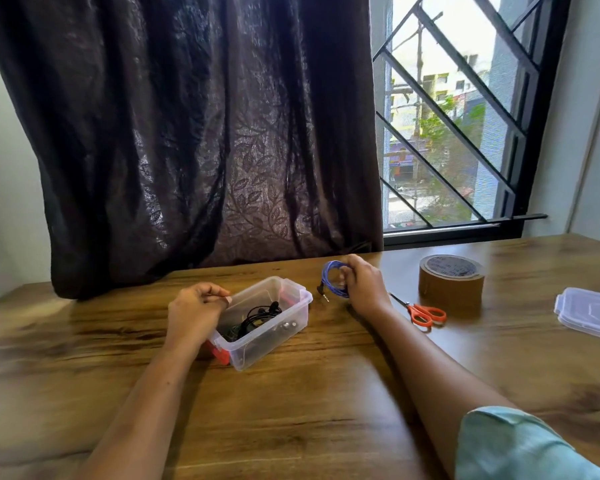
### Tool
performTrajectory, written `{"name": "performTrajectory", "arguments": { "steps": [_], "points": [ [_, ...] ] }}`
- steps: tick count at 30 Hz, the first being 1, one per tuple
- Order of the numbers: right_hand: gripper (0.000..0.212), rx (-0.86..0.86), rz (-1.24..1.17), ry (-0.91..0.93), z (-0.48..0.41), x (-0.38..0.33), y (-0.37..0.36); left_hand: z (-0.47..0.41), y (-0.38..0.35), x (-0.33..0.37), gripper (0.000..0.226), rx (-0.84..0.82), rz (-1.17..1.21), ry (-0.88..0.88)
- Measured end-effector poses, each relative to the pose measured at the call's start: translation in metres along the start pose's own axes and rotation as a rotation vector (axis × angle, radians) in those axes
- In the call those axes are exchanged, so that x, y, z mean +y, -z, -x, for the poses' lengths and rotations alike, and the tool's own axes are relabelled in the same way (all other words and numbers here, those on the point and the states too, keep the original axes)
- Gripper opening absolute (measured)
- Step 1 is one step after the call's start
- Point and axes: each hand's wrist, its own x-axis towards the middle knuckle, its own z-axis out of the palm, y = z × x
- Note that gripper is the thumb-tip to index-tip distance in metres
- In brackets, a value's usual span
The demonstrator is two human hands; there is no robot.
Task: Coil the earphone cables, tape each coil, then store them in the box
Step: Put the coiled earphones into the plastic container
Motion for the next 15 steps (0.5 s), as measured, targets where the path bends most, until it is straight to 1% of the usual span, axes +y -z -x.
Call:
{"name": "performTrajectory", "arguments": {
  "steps": [3, 6, 8, 10, 12, 15],
  "points": [
    [0.019, 0.049, -0.184, 0.022, -0.003, -0.012, 0.001, 0.001, -0.001, 0.001, 0.009, -0.051, 0.039, -0.011],
    [0.019, 0.084, -0.225, 0.101, -0.007, -0.032, 0.003, 0.005, -0.006, 0.005, 0.008, -0.104, 0.042, -0.059],
    [0.019, 0.06, -0.244, 0.164, -0.007, -0.049, 0.004, 0.008, -0.01, 0.008, 0.009, -0.154, 0.039, -0.085],
    [0.019, -0.019, -0.249, 0.248, -0.006, -0.068, 0.004, 0.008, -0.012, 0.01, 0.008, -0.189, 0.029, -0.105],
    [0.018, -0.149, -0.205, 0.352, -0.003, -0.086, 0.003, 0.009, -0.013, 0.011, 0.01, -0.197, 0.041, -0.12],
    [0.018, -0.407, -0.015, 0.476, 0.004, -0.106, -0.001, 0.008, -0.013, 0.009, 0.023, -0.218, 0.218, -0.094]
  ]
}}
